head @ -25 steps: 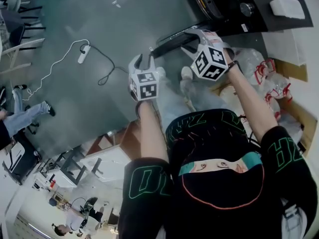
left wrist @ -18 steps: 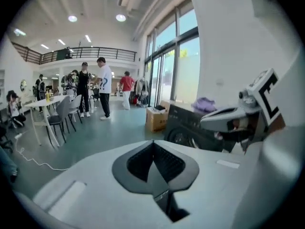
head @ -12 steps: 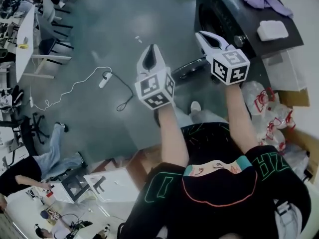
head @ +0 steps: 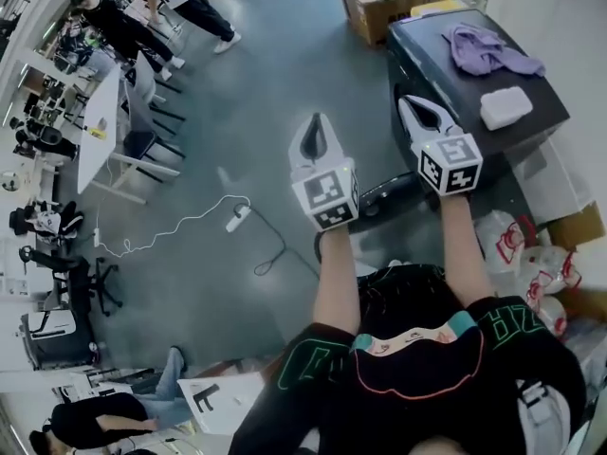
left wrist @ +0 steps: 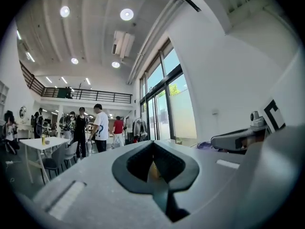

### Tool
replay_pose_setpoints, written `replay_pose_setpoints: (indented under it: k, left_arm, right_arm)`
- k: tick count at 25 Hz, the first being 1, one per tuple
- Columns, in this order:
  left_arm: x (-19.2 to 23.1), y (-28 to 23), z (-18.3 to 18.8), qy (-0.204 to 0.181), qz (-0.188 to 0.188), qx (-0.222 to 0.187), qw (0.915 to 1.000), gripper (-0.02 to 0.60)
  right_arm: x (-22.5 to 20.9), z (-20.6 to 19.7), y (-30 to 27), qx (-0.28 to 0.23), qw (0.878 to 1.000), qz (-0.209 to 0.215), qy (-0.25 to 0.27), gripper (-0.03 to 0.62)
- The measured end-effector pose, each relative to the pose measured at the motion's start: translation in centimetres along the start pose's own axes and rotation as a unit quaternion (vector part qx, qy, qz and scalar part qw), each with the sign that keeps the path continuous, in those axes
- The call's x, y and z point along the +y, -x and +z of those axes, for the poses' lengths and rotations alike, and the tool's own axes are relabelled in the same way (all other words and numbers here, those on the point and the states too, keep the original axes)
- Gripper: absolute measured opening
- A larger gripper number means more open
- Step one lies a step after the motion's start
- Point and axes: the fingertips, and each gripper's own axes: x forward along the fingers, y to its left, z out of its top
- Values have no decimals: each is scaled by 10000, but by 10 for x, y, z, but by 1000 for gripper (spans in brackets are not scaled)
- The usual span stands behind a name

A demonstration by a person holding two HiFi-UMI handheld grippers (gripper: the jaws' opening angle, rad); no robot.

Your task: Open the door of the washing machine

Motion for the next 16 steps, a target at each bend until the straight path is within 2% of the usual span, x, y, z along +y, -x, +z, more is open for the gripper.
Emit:
replay_pose_setpoints:
  k: [4, 7, 16]
  left_arm:
    - [13, -3, 20, -221, 77, -99, 9997, 11]
    - [9, -5, 26, -236, 23, -132, 9996, 11]
    - [-12, -15, 16, -386, -94, -61, 9992, 11]
  right_arm:
    - [2, 14, -3, -179, 9998, 22, 88, 3]
    - [2, 26, -3, -268, 9993, 28, 246, 3]
    - [-2, 36, -4, -337, 9980, 110, 525, 3]
